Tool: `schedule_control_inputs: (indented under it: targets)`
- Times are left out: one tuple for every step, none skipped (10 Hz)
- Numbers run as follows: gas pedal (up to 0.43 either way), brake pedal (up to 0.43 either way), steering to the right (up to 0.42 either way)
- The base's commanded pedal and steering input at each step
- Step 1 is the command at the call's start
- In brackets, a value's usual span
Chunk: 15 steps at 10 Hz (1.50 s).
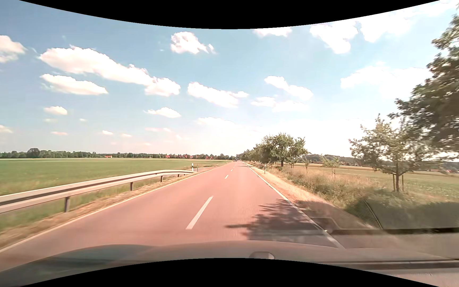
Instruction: Follow the waypoints while adhering to traffic rules and regulations
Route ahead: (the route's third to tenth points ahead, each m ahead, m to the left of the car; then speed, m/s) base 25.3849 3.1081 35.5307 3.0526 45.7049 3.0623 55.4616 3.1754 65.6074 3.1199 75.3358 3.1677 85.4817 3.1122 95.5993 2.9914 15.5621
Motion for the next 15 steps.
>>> schedule_control_inputs:
  targets:
    - [0.189,0.000,0.002]
    - [0.189,0.000,0.001]
    - [0.189,0.000,0.000]
    - [0.197,0.000,-0.001]
    - [0.197,0.000,-0.001]
    - [0.197,0.000,-0.002]
    - [0.197,0.000,-0.002]
    - [0.197,0.000,-0.002]
    - [0.197,0.000,-0.002]
    - [0.197,0.000,-0.002]
    - [0.197,0.000,-0.002]
    - [0.197,0.000,-0.002]
    - [0.189,0.000,-0.002]
    - [0.177,0.000,-0.002]
    - [0.169,0.000,-0.001]
